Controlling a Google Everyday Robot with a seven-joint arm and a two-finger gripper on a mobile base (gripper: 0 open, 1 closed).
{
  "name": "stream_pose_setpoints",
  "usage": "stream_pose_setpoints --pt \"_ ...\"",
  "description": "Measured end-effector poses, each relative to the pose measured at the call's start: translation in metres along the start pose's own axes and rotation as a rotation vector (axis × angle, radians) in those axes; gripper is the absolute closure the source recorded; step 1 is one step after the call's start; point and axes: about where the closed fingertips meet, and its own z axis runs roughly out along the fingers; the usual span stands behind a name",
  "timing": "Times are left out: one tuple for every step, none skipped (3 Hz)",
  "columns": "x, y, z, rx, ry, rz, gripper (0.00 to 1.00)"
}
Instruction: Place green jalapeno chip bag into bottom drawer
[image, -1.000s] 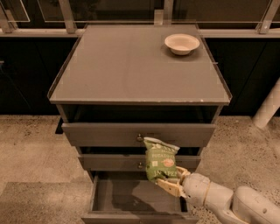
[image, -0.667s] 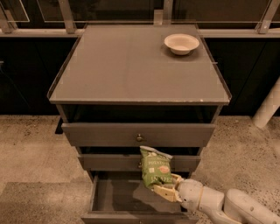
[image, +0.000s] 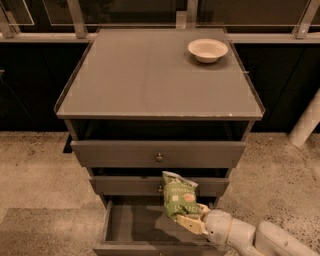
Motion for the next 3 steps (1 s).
stream_pose_setpoints --pt "0.042 -0.03 -0.003 0.067 0.015 0.066 1.0" --pt "0.078 -0.059 -0.006 0.154 0.06 0.098 1.0" --pt "0.111 -0.083 -0.006 0.224 0.134 0.121 1.0"
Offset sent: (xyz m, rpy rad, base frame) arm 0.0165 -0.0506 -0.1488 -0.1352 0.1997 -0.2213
